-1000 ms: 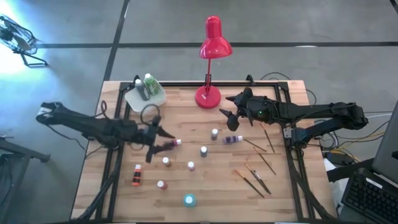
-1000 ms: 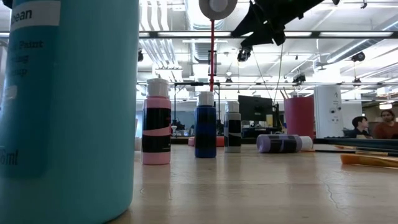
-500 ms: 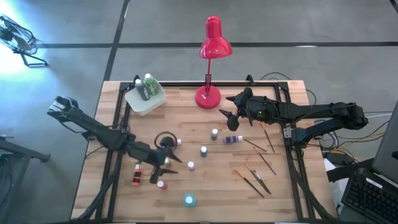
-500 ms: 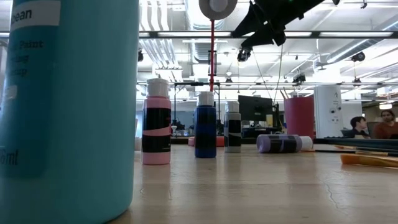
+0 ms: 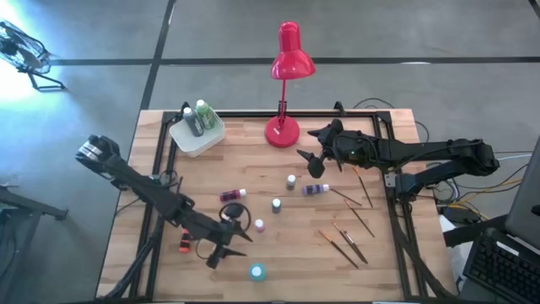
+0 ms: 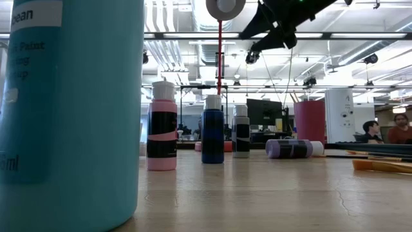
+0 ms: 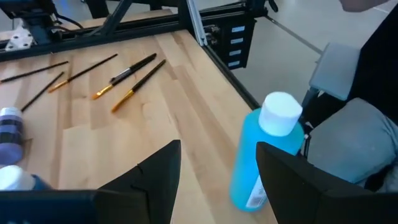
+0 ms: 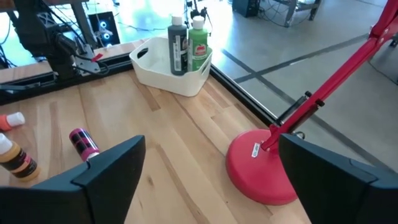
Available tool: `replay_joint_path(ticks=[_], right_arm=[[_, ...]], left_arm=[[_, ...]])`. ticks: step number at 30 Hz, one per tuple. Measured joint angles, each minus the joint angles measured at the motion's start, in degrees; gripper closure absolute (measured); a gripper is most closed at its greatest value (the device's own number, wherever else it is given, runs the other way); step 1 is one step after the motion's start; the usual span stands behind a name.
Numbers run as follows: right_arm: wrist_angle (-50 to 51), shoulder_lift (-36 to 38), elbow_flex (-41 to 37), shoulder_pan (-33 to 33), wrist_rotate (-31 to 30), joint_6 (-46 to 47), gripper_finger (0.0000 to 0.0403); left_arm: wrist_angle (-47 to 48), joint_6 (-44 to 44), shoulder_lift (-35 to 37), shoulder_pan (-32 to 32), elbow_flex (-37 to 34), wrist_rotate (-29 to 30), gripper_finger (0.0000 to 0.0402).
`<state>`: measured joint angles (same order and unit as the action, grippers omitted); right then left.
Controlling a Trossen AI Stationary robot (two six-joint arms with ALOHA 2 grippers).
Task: Pick & Place Paint Supplies
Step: Put the light blue paint bottle into the white bin
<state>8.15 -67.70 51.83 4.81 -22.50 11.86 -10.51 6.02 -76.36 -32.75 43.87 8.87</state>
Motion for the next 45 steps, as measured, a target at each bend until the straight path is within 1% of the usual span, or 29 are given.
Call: replay_joint_path(ticks=[4, 8, 13, 17, 19, 21, 26, 28, 29, 33, 36, 37, 41, 45], right_arm=[[0.7, 0.0, 0.0, 0.0, 0.0, 0.2, 0.0039], [0.7, 0.0, 0.0, 0.0, -0.1, 1.0, 0.0039], [0.7, 0.0, 0.0, 0.0, -0.1, 1.6, 0.0044], [0.7, 0.0, 0.0, 0.0, -0.1, 1.9, 0.0046], [0.7, 0.0, 0.0, 0.0, -0.1, 2.8, 0.0043], [0.7, 0.0, 0.0, 0.0, -0.1, 3.7, 0.004], [1.1, 0.0, 0.0, 0.0, -0.1, 4.3, 0.0042], [1.0, 0.0, 0.0, 0.0, -0.1, 4.3, 0.0044], [1.0, 0.0, 0.0, 0.0, -0.1, 4.3, 0.0045], [1.0, 0.0, 0.0, 0.0, -0.1, 4.3, 0.0046], [1.0, 0.0, 0.0, 0.0, -0.1, 4.3, 0.0041], [1.0, 0.0, 0.0, 0.0, -0.1, 4.3, 0.004], [1.0, 0.0, 0.0, 0.0, -0.1, 4.5, 0.0041], [0.6, 0.0, 0.0, 0.0, -0.1, 4.5, 0.0046]], left_arm=[[-0.1, 0.7, -2.1, -1.0, 1.1, -0.5, 0.0186], [-0.2, 3.5, -3.5, -2.2, 1.4, -1.5, 0.0186], [0.0, 10.9, -3.8, -4.0, 1.4, -3.2, 0.0186], [0.1, 17.1, -3.3, -7.1, 1.4, -3.0, 0.0186], [0.2, 19.4, -3.3, -9.4, 1.8, 0.7, 0.0188], [0.4, 20.0, -3.7, -12.0, 2.5, 5.3, 0.019], [0.3, 19.2, -5.7, -17.9, 4.3, 20.6, 0.0198], [0.3, 19.3, -7.1, -19.1, 4.7, 24.8, 0.0199], [0.3, 19.4, -7.8, -19.5, 4.8, 25.7, 0.02], [-0.3, 20.5, -10.6, -19.6, 4.8, 25.7, 0.0199], [-0.5, 20.1, -12.3, -18.8, 4.8, 21.0, 0.0199], [-0.6, 19.6, -12.7, -18.6, 4.8, 20.6, 0.0199], [-1.5, 19.3, -13.1, -17.9, 4.8, 21.2, 0.02], [-1.5, 18.0, -12.0, -17.9, 4.8, 21.0, 0.02]])
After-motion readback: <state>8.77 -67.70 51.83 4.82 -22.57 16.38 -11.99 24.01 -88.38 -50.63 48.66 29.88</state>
